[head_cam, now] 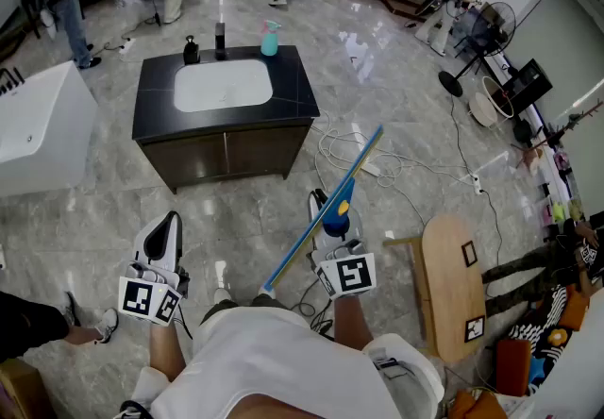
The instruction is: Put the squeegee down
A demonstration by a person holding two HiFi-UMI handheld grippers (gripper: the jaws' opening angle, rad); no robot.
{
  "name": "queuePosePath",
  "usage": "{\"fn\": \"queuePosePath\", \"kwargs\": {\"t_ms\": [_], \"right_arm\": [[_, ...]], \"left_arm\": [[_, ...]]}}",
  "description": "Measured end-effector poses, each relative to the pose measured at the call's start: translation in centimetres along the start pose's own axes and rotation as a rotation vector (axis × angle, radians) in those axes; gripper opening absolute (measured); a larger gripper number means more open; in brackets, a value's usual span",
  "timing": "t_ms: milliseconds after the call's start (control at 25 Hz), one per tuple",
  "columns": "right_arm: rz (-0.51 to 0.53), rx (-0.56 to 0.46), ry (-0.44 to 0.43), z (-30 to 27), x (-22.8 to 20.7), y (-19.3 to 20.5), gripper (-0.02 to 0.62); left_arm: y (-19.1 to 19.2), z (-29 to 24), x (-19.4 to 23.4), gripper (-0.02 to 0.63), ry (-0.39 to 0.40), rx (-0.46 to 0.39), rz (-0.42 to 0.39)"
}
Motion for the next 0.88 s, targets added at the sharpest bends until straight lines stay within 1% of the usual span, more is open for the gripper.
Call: {"fn": "queuePosePath", "kwargs": {"t_ms": [160, 560, 880], "right_arm": [[0.000, -0.018, -0.009, -0.46, 0.22, -0.30, 0.035], [-0.002, -0.007, -0.016, -0.03, 0.32, 0.23, 0.035], [-0.002, -0.004, -0.011, 0.39, 0.21, 0.31, 0.035]], "left_arm": [[0.00, -0.18, 0.33, 0.006, -0.002, -0.004, -0.008], [0.04, 0.17, 0.01, 0.006, -0.002, 0.000, -0.014], [-0.02, 0.34, -0.33, 0.006, -0.003, 0.007, -0.039]]}}
Point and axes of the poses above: the fingertips, and each gripper's own axes: z backward along the fingers, x to its left, y out of its underside, the point moved 1 cm from there along z, backward along the fingers, and after that the axes turned 11 degrees about -z, right-handed, at the moved point
